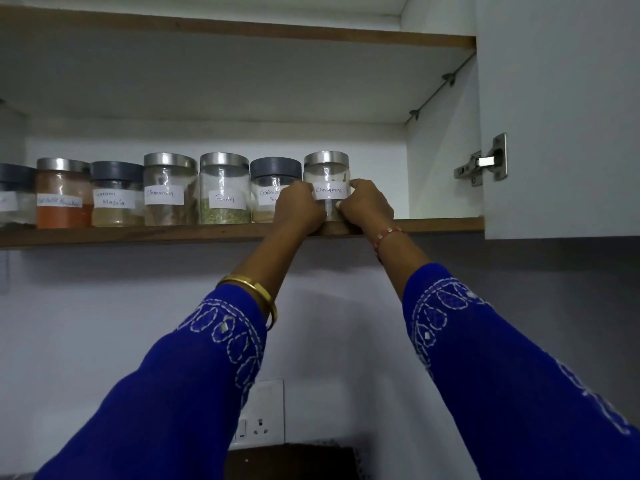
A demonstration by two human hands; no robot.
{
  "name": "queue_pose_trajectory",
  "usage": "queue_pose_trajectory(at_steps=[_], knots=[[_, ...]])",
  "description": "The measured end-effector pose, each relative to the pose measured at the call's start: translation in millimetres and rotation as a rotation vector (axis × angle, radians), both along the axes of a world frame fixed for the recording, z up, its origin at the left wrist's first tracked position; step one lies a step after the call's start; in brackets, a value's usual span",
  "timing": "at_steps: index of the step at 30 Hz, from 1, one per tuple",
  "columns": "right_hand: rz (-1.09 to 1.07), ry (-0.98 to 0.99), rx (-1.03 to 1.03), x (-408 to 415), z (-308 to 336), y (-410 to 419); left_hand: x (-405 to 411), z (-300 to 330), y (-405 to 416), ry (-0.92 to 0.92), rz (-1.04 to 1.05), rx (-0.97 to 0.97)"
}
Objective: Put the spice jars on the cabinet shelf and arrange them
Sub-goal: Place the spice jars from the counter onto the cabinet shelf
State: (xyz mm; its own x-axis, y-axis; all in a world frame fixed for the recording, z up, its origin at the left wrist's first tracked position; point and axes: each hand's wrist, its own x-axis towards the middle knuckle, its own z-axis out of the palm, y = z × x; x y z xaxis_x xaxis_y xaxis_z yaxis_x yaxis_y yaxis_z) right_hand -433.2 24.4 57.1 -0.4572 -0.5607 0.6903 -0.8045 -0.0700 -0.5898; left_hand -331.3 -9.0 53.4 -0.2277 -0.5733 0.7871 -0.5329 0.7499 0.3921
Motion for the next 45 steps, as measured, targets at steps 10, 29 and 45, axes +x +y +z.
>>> queue_pose_trajectory(at_steps=[10, 29, 45], knots=[[0.238, -0.166, -0.329, 27, -37, 49, 6, -49, 37, 0.209, -0.193, -0.217], [0.342, -0.443, -0.08, 89, -331, 84, 88, -292, 101, 0.428, -0.135, 0.219], [0.347, -0.37, 0.595, 178, -479, 8, 220, -452, -2, 0.347, 0.056, 0.743]])
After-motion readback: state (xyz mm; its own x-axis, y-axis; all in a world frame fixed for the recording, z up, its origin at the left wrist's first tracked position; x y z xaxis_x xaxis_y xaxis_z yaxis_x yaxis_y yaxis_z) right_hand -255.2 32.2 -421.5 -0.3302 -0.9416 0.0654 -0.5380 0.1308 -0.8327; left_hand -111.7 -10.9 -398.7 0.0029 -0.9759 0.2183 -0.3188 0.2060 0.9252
